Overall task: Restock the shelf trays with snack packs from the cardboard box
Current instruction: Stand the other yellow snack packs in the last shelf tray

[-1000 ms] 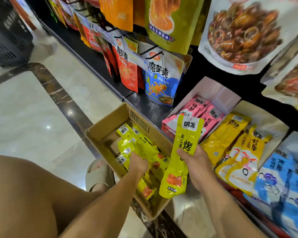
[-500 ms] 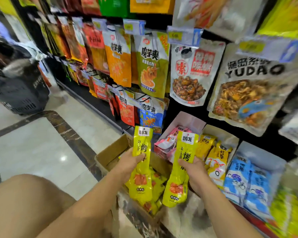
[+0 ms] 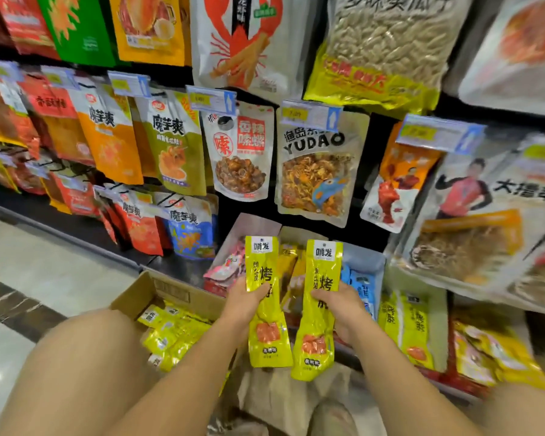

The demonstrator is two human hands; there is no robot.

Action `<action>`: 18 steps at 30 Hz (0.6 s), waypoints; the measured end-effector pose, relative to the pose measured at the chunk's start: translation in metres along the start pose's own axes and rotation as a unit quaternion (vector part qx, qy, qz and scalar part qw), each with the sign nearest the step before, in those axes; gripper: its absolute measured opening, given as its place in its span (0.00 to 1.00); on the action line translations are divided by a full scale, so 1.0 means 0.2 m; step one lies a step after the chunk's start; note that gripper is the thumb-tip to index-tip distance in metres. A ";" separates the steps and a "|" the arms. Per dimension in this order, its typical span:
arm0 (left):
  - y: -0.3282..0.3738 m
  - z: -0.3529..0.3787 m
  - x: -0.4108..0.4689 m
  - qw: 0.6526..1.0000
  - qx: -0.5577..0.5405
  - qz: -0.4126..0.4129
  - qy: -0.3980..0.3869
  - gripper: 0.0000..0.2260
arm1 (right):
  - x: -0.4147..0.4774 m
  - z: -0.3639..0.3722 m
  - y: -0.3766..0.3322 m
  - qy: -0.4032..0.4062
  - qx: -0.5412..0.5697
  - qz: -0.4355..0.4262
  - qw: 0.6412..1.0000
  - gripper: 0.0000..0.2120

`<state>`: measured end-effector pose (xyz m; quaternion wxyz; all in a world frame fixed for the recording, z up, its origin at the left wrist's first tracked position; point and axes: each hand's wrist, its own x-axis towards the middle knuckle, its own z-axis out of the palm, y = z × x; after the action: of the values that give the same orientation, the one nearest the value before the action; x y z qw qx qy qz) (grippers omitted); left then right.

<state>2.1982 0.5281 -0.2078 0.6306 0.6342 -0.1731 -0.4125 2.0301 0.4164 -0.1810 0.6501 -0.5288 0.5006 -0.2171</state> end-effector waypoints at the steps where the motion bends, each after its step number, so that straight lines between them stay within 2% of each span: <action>1: -0.01 0.06 0.00 1.000 0.002 0.002 -0.018 0.12 | -0.02 -0.06 0.01 0.017 -0.001 -0.002 1.000 0.09; 7: -0.13 0.33 0.01 0.995 0.034 -0.026 -0.095 0.10 | -0.13 -0.34 0.07 0.111 0.027 0.027 0.993 0.09; 11: -0.24 0.54 -0.01 0.991 0.051 -0.054 -0.108 0.08 | -0.18 -0.50 0.15 0.158 0.034 0.042 0.986 0.10; 14: -0.31 0.70 -0.02 0.988 0.058 -0.086 -0.115 0.06 | -0.20 -0.63 0.23 0.174 0.039 0.054 0.982 0.23; 15: -0.33 0.76 -0.02 0.987 0.057 -0.092 -0.120 0.05 | -0.20 -0.69 0.26 0.180 0.037 0.056 0.981 0.23; 18: -0.36 0.91 -0.02 0.982 0.071 -0.109 -0.136 0.08 | -0.25 -0.84 0.28 0.220 0.041 0.047 0.974 0.08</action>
<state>2.0397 0.4221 -0.2502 0.5054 0.6304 -0.2162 -0.5481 1.8481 0.3980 -0.2012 0.5549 -0.4168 0.6462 -0.3175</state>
